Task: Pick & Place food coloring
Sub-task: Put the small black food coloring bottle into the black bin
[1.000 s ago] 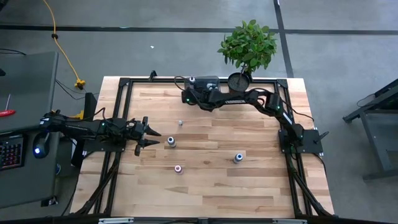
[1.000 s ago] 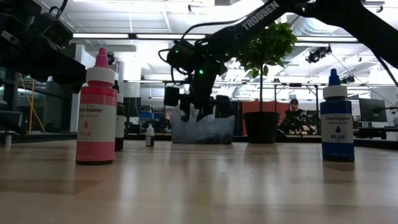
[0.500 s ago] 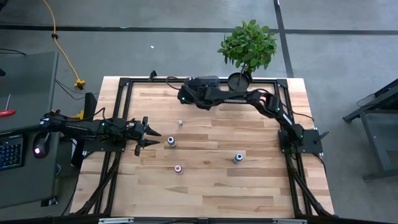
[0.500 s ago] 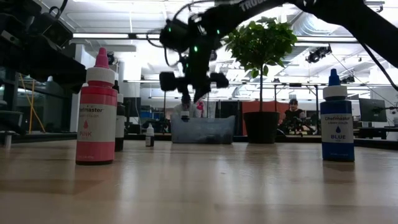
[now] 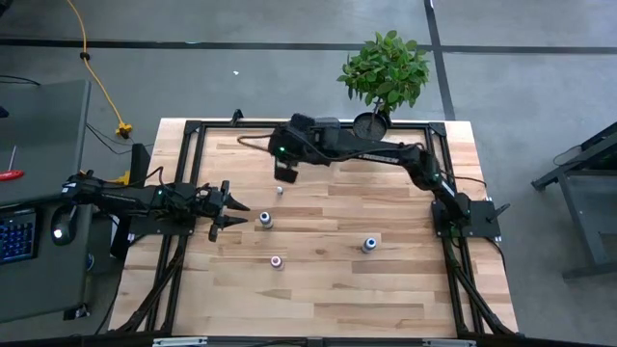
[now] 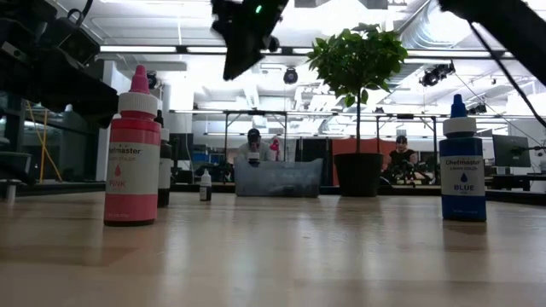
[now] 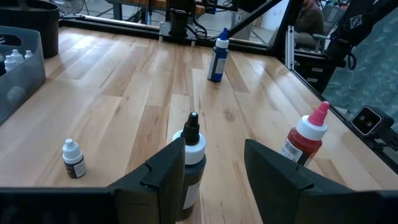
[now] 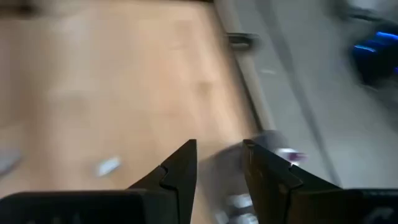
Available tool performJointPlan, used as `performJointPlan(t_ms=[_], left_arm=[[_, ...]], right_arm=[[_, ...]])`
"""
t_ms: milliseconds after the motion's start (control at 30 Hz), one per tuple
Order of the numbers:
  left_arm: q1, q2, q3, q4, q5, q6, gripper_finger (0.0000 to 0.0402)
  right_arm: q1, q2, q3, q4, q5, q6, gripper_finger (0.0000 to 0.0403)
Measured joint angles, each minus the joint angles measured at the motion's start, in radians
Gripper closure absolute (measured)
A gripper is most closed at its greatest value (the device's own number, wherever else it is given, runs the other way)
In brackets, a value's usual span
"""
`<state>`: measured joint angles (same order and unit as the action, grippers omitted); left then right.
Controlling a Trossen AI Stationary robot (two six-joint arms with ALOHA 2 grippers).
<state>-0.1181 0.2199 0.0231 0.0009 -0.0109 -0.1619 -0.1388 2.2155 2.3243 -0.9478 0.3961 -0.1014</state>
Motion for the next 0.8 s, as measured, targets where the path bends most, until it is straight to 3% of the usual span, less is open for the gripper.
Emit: performJointPlan(t_ms=[200,267,800], left_arm=[[0.0,0.0,0.0,0.0,0.0,0.0,0.0238],[0.0,0.0,0.0,0.0,0.0,0.0,0.0238],[0.0,0.0,0.0,0.0,0.0,0.0,0.0238]], right_arm=[[0.004,-0.076,-0.032,-0.127,-0.302,-0.012,0.0284],[-0.001,-0.088,-0.032,-0.142,-0.355,-0.014,0.0284],[-0.007,-0.039,-0.023,-0.117,-0.49,-0.034,0.027]])
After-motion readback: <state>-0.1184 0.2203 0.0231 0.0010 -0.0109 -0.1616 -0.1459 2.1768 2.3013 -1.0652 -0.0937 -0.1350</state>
